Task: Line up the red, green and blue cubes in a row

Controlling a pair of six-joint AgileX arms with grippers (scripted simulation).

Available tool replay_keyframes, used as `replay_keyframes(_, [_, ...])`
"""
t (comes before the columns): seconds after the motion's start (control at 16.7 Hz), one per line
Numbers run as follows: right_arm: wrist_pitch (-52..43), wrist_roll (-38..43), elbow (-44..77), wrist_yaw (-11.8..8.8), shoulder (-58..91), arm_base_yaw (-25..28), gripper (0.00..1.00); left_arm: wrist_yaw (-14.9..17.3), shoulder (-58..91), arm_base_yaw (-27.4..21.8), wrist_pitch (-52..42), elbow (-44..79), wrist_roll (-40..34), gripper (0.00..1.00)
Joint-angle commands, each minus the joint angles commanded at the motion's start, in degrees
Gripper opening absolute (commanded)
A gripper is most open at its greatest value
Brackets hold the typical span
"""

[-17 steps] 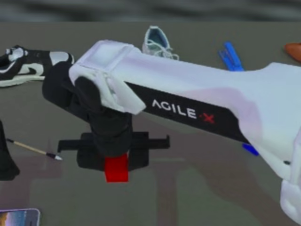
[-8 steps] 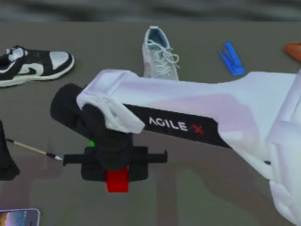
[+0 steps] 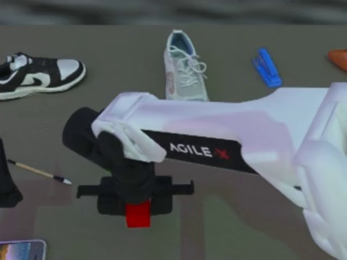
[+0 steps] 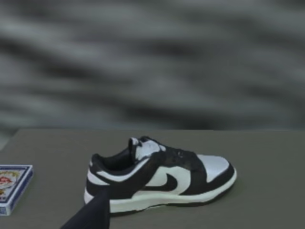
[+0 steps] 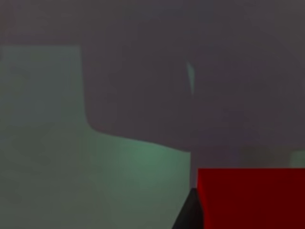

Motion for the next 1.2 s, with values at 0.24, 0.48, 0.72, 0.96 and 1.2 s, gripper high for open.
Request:
replay_keyframes(0.24, [0.00, 0.00, 0.00, 0.00, 0.00, 0.00, 0.45, 0.00, 0.00, 0.00, 0.00, 0.00, 0.00, 1.00])
replay_keyframes(0.48, [0.00, 0.00, 0.00, 0.00, 0.00, 0.00, 0.75, 0.00, 0.00, 0.00, 0.00, 0.00, 0.00, 1.00])
replay_keyframes(0.72, [0.00, 0.00, 0.00, 0.00, 0.00, 0.00, 1.00, 0.00, 0.00, 0.00, 0.00, 0.00, 0.00, 1.00])
replay_keyframes(0.96, [0.00, 0.00, 0.00, 0.00, 0.00, 0.00, 1.00, 0.00, 0.00, 0.00, 0.00, 0.00, 0.00, 1.00])
replay_keyframes(1.2, [-0.01, 0.00, 0.01, 0.00, -0.03, -0.12, 1.00, 0.00, 0.00, 0.00, 0.00, 0.00, 0.00, 1.00])
